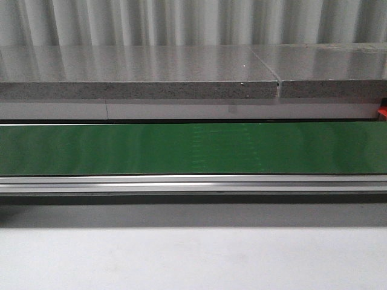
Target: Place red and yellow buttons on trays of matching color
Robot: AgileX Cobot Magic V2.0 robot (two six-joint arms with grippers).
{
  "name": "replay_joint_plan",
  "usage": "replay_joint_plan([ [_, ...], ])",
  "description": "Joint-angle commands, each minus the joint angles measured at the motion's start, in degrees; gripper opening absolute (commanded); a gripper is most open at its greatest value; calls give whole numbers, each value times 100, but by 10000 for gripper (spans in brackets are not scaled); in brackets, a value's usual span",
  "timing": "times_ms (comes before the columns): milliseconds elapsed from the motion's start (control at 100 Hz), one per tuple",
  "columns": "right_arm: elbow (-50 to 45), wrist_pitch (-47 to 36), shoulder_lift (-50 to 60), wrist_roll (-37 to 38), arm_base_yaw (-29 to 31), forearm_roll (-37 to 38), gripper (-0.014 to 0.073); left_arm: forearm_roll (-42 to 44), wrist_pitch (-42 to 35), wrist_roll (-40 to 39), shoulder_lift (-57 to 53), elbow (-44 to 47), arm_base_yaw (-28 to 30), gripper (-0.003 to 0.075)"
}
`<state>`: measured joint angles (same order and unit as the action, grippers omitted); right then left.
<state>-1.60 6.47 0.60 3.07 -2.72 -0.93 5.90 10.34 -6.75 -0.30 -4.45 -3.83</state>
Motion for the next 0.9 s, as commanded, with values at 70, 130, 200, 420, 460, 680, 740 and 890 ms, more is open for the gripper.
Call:
replay_joint_plan([
  [70,92,-459,63,-4,-11,15,-69,-2,-914,1,-223,287,75,-21],
  [130,92,-459,63,-4,-11,15,-69,-2,-1166,1,-223,445,75,-21],
  [200,92,-459,63,-4,-11,15,-69,-2,-1493,-10,-223,602,75,-21],
  [420,92,-459,63,-4,-11,15,-69,11,-1685,-10,-223,708,75,-21],
  [460,92,-459,63,-4,-11,15,-69,11,-1685,-10,-223,708,75,-21],
  [680,92,-459,63,-4,-11,15,-69,11,-1685,-10,-223,708,75,-21],
  [740,92,-459,63,-4,-11,15,-69,11,-1685,-10,-223,708,75,-21],
  [890,92,-459,63,-4,-11,15,-69,11,-1685,-10,-223,708,75,-21],
])
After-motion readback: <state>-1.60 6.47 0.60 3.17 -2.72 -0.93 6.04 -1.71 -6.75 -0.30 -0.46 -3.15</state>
